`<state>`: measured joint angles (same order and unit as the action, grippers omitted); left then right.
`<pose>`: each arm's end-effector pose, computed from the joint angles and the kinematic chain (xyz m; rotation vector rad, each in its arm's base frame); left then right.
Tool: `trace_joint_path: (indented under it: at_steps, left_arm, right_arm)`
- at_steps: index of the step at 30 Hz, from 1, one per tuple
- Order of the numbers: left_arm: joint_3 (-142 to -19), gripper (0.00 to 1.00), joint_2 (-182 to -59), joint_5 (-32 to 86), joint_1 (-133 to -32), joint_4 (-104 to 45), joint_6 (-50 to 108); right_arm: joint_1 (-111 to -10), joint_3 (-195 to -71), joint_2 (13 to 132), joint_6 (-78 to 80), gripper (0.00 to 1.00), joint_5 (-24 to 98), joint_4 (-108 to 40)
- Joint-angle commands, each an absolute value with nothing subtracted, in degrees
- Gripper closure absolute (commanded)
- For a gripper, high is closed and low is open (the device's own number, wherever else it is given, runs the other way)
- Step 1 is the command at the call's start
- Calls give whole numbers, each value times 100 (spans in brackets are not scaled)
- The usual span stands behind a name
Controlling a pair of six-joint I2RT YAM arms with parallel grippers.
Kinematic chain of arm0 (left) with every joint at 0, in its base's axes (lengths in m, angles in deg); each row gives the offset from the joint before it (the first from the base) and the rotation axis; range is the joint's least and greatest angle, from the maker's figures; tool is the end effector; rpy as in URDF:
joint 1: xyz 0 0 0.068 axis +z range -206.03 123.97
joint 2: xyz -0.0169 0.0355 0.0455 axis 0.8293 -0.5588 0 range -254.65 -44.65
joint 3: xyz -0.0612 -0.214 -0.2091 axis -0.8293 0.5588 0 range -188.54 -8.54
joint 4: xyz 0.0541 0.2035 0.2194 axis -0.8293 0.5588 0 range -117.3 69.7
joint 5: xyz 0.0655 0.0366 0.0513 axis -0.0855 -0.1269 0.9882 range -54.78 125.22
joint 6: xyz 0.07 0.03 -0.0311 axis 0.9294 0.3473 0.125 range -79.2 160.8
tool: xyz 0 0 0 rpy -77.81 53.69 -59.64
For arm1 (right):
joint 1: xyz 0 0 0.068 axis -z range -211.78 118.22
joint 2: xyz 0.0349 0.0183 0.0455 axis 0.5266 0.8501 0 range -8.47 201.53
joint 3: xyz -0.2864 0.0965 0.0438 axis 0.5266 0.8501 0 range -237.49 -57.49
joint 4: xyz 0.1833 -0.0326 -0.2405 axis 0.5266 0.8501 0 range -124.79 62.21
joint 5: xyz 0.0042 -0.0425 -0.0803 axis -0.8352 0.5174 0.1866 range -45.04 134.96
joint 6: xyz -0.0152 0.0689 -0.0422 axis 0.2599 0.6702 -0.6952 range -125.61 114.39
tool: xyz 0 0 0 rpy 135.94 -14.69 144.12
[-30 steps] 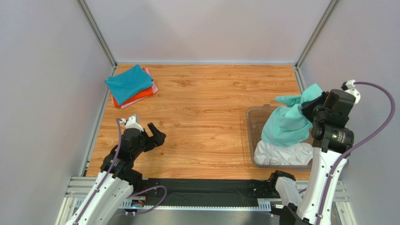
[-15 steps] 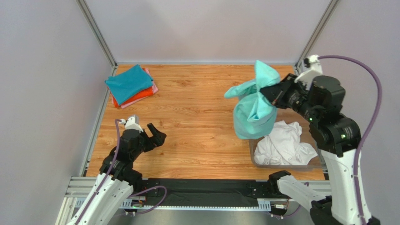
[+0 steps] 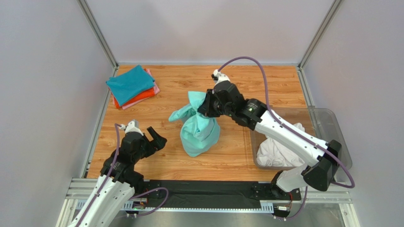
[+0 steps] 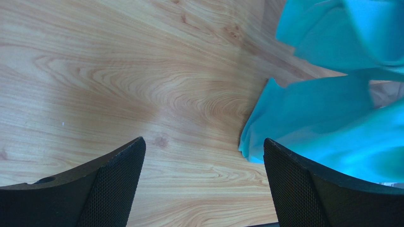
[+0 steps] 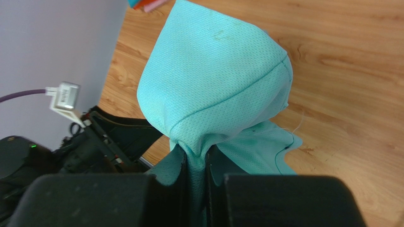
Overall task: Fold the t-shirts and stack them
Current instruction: Move the tshirt to the center of the board
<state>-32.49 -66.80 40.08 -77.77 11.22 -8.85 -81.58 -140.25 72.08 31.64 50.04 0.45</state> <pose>0.1406 -0.0495 0.2078 -0.5952 2.1954 -0.5871 0.2504 0.2866 0.3989 -0.1922 2.2429 0.7687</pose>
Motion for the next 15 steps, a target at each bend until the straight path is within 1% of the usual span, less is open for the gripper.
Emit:
trace_joint_path:
  at_steps: [1,2,3,4,5,6,7,8,11,15]
  left_arm:
    - [-3465,0,-6662,4137,-7791,1435,-1123]
    - [-3465,0,-6679,4215,-7791,1462,-1115]
    - [-3447,0,-6697,4251,-7791,1462,-1123]
    - [-3438,0,-6767,4277,-7791,1453,-1115]
    - [-3438,0,-6802,4304,-7791,1445,-1106]
    - [-3447,0,-6855,4278,-7791,1384,-1062]
    - [-3447,0,-6960,4243,-7791,1322,-1019]
    - [-3464,0,-7013,4208,-7791,1208,-957]
    - [-3473,0,-7197,3936,-7791,936,-834]
    - [-3281,0,-7522,3399,-7791,-83,-754]
  right_arm:
    - [-8161,-13564,7274,3499,87,5242,-658]
    - [-8153,-13423,7300,3473,75,5313,-640]
    - [-8152,-13274,7353,3412,67,5461,-553]
    - [-8161,-13133,7423,3298,44,5541,-439]
    - [-8153,-13062,7450,3236,31,5620,-325]
    - [-8152,-13010,7441,3166,22,5699,-150]
    - [-8170,-12905,7406,3087,7,5744,-70]
    - [-8161,-12851,7354,3017,0,5761,-25]
    - [-8205,-12518,7003,2902,0,5805,28]
    - [-8319,-11912,6388,2770,0,5832,-51]
